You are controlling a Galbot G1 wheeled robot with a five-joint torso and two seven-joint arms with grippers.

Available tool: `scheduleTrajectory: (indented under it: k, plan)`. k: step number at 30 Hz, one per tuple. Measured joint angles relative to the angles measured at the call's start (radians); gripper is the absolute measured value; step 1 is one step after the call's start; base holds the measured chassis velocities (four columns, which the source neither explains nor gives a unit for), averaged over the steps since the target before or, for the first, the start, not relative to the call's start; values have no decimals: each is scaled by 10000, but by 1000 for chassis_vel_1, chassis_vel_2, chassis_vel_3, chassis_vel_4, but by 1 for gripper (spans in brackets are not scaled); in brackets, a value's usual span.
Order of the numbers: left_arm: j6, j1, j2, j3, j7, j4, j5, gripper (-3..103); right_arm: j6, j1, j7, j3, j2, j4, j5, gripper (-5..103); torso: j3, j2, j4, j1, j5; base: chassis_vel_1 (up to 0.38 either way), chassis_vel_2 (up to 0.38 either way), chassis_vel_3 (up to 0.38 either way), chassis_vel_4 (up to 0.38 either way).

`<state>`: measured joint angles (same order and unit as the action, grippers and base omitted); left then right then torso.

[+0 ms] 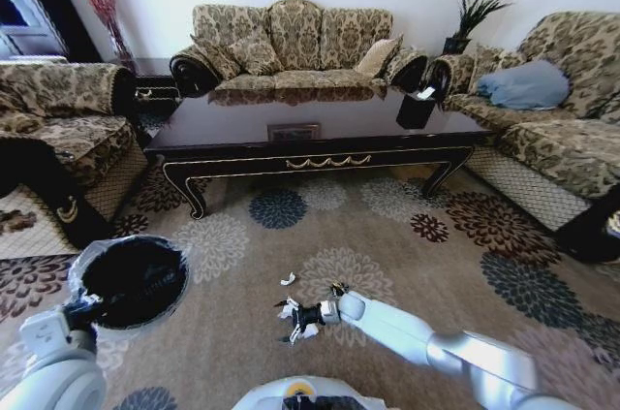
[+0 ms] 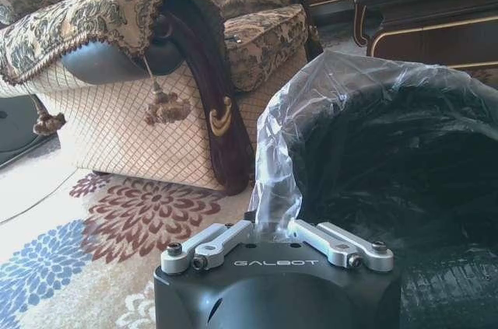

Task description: Move to the front of the table and pick up the trash from the floor, then place it into the trash bin.

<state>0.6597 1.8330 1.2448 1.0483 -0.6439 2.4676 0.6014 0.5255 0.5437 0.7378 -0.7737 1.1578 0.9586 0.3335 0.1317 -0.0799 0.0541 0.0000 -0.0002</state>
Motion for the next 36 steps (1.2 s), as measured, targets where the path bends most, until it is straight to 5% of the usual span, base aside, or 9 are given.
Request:
scheduleTrajectory:
  k: [8,19,36]
  plan:
    - [0,159,78,15,1,152,-34,2,252,150,-43,886,621,-944,-1258,100,0,0,-1,0,2,0,0,0,0]
    - [-1,331,166,38,17,321,-86,2,175,449,-811,1524,321,-1259,-2007,101,0,0,2,-1,2,0,0,0,0]
    - [-11,488,316,0,22,330,-186,2,201,1145,-1384,2300,-29,-1510,-2524,38,0,0,0,0,0,0,0,0,0]
